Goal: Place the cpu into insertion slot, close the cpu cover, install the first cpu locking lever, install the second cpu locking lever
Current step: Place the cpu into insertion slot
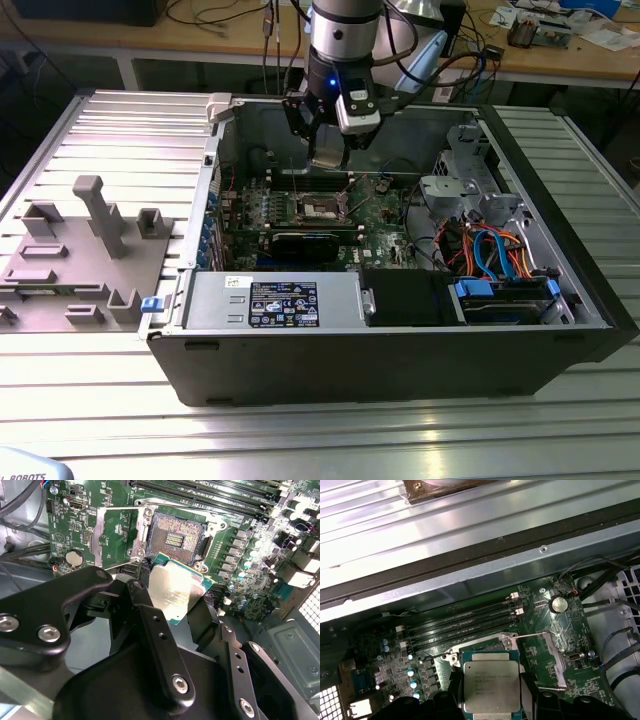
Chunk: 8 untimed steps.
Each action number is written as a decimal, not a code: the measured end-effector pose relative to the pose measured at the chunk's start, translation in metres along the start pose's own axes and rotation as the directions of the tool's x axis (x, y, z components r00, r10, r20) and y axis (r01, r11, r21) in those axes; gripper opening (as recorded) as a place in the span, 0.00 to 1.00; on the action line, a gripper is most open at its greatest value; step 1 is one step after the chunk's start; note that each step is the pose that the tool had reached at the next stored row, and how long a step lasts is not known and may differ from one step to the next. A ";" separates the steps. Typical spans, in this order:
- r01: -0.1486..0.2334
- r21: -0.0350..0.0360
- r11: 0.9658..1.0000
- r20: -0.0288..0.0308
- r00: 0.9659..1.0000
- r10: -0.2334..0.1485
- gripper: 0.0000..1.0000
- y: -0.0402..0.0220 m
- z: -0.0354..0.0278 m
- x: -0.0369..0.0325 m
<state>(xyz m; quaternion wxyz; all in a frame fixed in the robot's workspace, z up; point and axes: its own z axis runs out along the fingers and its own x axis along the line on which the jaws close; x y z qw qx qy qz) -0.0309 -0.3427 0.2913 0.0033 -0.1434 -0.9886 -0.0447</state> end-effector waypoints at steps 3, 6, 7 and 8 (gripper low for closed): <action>-0.009 0.000 1.000 0.001 1.000 0.009 0.55 0.0000 0.0004 0.0000; -0.017 0.000 1.000 0.002 1.000 0.017 0.55 -0.0001 0.0007 0.0000; -0.022 0.000 1.000 0.002 1.000 0.022 0.55 -0.0001 0.0009 0.0000; -0.025 -0.001 1.000 0.002 1.000 0.025 0.55 -0.0001 0.0010 0.0000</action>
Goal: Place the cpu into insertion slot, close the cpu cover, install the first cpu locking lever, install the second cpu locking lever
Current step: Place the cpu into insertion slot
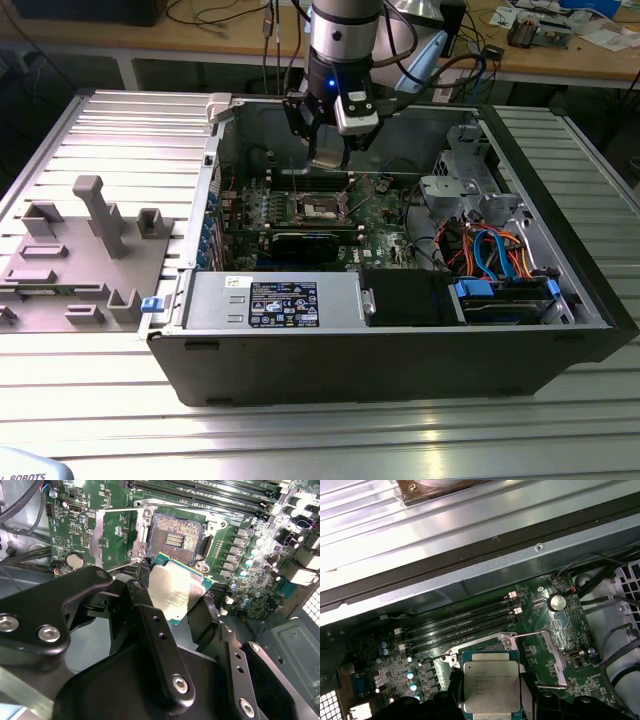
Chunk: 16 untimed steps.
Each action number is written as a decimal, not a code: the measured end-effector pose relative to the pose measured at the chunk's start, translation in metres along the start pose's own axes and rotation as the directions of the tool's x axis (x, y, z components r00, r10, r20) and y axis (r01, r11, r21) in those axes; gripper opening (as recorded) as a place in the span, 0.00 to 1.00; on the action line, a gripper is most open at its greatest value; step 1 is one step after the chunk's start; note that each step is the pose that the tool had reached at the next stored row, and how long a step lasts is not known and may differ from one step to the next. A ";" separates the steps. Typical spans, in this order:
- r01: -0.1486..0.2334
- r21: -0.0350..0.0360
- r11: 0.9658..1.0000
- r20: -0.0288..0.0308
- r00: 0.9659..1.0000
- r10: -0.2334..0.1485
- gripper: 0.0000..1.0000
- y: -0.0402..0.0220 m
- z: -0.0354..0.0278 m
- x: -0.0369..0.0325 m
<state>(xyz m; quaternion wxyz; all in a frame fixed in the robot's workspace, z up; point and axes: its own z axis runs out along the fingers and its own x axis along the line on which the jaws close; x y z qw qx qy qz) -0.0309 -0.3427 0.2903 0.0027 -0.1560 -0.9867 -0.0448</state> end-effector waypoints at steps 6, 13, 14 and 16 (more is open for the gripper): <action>-0.016 0.000 1.000 0.001 1.000 0.016 0.55 -0.0001 0.0009 0.0000; -0.037 -0.001 0.999 0.003 0.999 0.037 0.55 -0.0002 0.0019 -0.0001; -0.040 -0.001 0.999 0.003 0.999 0.040 0.55 -0.0002 0.0020 0.0000; -0.045 -0.001 0.999 0.004 0.999 0.045 0.55 -0.0002 0.0022 0.0000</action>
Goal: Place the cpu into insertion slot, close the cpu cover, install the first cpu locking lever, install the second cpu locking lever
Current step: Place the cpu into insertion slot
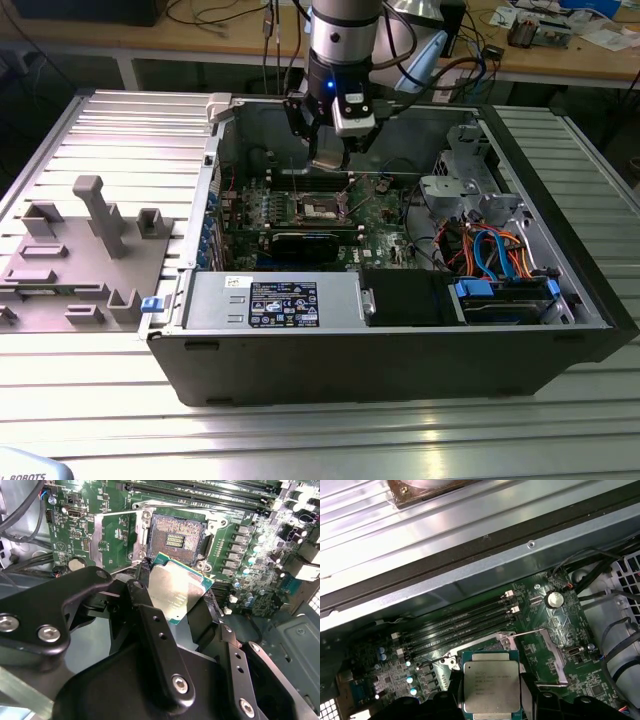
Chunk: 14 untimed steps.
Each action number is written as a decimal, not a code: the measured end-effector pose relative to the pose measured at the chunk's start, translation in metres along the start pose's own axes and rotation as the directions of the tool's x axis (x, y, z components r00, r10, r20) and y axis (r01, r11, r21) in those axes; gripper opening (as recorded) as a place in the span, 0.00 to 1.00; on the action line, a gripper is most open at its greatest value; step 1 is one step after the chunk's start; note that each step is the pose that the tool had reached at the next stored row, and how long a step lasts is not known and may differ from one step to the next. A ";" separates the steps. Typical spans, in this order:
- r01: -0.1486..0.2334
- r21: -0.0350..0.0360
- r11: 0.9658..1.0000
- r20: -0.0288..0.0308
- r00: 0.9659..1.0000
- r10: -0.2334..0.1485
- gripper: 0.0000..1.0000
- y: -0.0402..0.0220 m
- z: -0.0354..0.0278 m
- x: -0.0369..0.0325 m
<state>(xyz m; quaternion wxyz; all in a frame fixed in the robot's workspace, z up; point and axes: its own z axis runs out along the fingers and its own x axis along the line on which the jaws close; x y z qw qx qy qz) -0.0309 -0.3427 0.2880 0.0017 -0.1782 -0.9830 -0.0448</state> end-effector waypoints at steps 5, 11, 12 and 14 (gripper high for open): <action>-0.013 0.000 1.000 0.001 1.000 0.013 0.55 -0.0001 0.0005 0.0000; -0.024 0.007 1.000 0.005 1.000 0.024 0.55 -0.0001 0.0007 0.0000; -0.025 0.009 1.000 0.006 1.000 0.025 0.55 -0.0001 0.0007 0.0000; -0.028 0.012 1.000 0.007 1.000 0.028 0.55 -0.0001 0.0008 0.0000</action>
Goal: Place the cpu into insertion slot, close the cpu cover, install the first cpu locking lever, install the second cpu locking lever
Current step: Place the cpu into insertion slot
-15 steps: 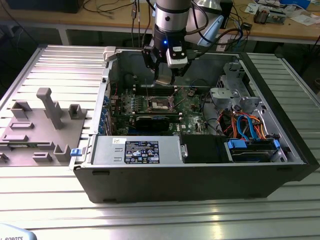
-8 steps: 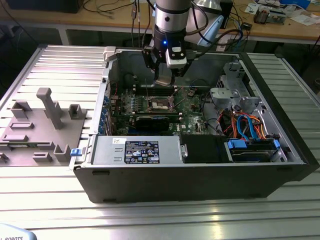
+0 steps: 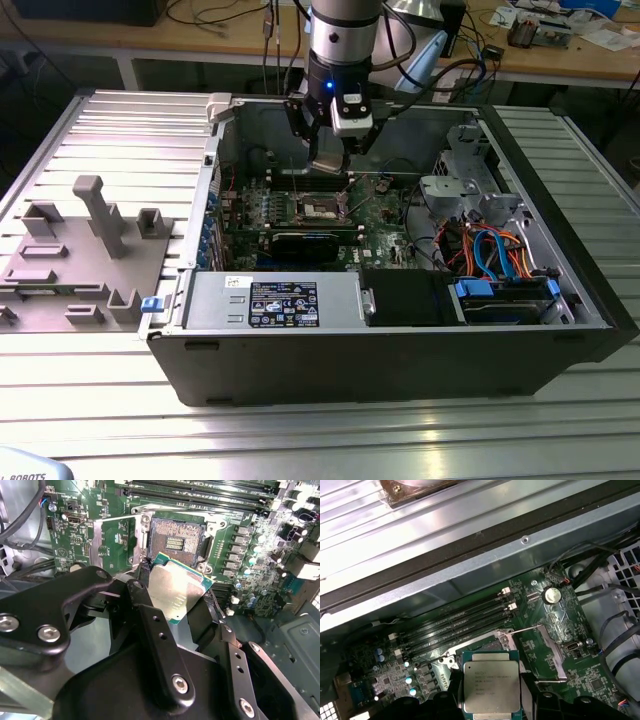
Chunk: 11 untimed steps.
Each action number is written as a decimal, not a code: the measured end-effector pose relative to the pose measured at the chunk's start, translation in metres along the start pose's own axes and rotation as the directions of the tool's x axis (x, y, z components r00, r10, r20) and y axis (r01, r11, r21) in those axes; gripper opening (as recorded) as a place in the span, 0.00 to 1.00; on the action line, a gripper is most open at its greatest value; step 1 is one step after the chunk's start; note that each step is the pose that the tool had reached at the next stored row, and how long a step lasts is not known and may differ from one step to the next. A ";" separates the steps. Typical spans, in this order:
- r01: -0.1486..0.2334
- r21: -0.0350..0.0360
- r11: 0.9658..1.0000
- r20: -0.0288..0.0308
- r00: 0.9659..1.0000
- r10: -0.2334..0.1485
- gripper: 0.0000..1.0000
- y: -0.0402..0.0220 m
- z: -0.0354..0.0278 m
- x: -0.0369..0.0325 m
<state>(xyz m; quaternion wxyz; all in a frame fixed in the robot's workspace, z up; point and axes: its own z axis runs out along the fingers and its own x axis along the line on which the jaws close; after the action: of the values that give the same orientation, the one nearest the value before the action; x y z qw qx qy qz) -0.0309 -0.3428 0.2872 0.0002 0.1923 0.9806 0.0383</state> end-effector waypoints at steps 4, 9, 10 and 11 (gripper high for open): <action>-0.006 0.002 1.000 0.001 1.000 0.006 0.55 0.0000 0.0002 0.0000; -0.014 0.003 1.000 0.002 1.000 0.014 0.55 0.0000 0.0004 0.0000; -0.016 0.003 1.000 0.002 1.000 0.016 0.55 0.0000 0.0004 0.0000; -0.017 0.003 1.000 0.003 1.000 0.017 0.55 0.0000 0.0005 0.0000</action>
<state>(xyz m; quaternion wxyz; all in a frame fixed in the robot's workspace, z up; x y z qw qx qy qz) -0.0309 -0.3427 0.2867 0.0008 0.2007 0.9790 0.0366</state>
